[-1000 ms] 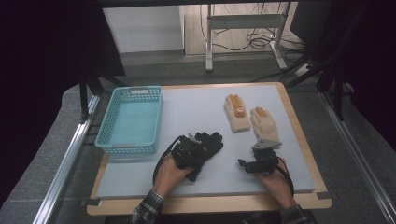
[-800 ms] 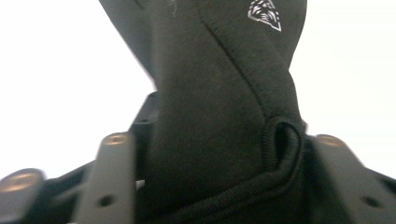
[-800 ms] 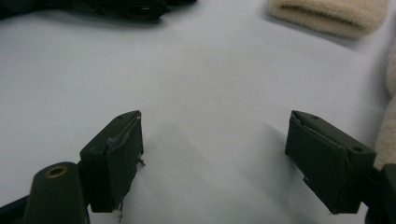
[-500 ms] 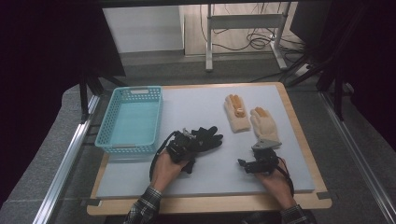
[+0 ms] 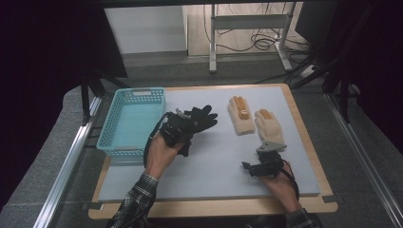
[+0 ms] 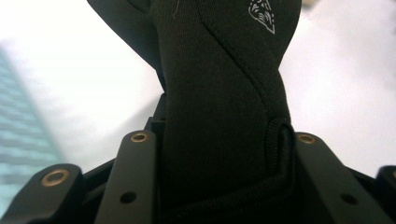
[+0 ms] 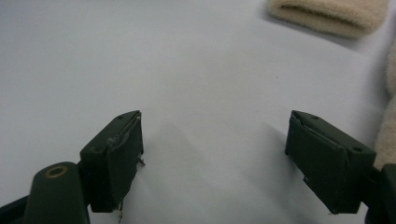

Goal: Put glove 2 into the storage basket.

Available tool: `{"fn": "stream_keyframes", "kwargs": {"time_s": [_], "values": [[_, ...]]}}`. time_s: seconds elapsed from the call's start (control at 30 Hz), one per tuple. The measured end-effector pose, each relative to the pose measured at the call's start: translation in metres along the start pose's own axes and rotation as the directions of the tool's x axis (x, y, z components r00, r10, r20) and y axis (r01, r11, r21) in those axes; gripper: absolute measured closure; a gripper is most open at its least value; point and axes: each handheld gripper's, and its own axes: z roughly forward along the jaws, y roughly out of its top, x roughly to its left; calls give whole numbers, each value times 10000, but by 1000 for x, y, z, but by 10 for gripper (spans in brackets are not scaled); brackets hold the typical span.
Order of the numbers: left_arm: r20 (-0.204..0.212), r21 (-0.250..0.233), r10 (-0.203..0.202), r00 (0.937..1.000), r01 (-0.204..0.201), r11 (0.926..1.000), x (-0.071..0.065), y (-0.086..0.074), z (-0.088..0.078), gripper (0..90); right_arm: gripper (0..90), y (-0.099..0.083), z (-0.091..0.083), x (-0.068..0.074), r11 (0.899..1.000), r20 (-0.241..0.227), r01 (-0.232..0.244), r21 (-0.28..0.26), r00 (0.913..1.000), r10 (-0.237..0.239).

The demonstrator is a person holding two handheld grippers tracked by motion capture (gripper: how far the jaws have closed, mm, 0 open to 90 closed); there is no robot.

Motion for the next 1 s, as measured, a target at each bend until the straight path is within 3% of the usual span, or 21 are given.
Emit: {"fn": "stream_keyframes", "kwargs": {"time_s": [0.17, 0.2, 0.23, 0.27, 0.3, 0.33, 0.37, 0.4, 0.43, 0.57, 0.6, 0.73, 0.77, 0.8, 0.83, 1.0], "values": [[-811, -48, -392, 9959, 390, 9992, 30, 9, -17, 606, 188, 0, 0, 0, 10000, -4, -3, -1, 10000, 3], [-811, -48, -392, 9959, 390, 9992, 30, 9, -17, 605, 188, 0, 0, 0, 10000, -4, -3, -1, 10000, 3], [-1095, 0, -623, 9920, 627, 9980, 43, 9, -21, 605, 188, 0, 0, 0, 10000, -3, -3, -1, 10000, 3], [-1095, 0, -623, 9920, 627, 9980, 43, 9, -21, 604, 188, 0, 0, 0, 10000, -3, -3, -1, 10000, 3], [-1349, 5, -902, 9867, 911, 9958, 57, 7, -25, 604, 188, 0, 0, 0, 10000, -4, -3, -3, 10000, 3], [-1349, 5, -902, 9867, 911, 9958, 57, 7, -25, 604, 188, 0, 0, 0, 10000, -4, -3, -3, 10000, 3], [-1570, -24, -1237, 9798, 1249, 9922, 71, 4, -28, 603, 188, 0, 0, 0, 10000, -4, -2, -2, 10000, 2], [-1570, -24, -1237, 9798, 1249, 9922, 71, 4, -28, 602, 188, 0, 0, 0, 10000, -5, -3, -3, 10000, 3], [-1786, -12, -1517, 9722, 1539, 9881, 85, -1, -32, 601, 188, 0, 0, 0, 10000, -5, -4, -2, 10000, 4], [-2159, 26, -1975, 9562, 2028, 9792, 112, -11, -38, 598, 188, 0, 0, 0, 10000, -6, -3, -8, 10000, 3], [-2159, 26, -1975, 9562, 2028, 9792, 112, -11, -38, 597, 188, 0, 0, 0, 10000, -7, -7, -11, 10000, 7], [-2662, 218, -2370, 9343, 2517, 9676, 140, -24, -42, 595, 188, 0, 0, 0, 10000, -9, -3, -7, 10000, 3], [-2764, 246, -2618, 9247, 2792, 9599, 150, -30, -41, 595, 188, 0, 0, 0, 10000, -8, -5, -9, 10000, 5], [-2764, 246, -2618, 9247, 2792, 9599, 150, -30, -41, 594, 188, 0, 0, 0, 10000, -8, -6, -9, 10000, 6], [-2868, 440, -2749, 9177, 2993, 9531, 160, -36, -38, 594, 188, 0, 0, 0, 10000, -7, -9, -8, 10000, 9], [-2976, 865, -3136, 9017, 3526, 9318, 179, -51, -18, 594, 188, 0, 0, 0, 10000, -5, -7, -9, 10000, 7]]}}
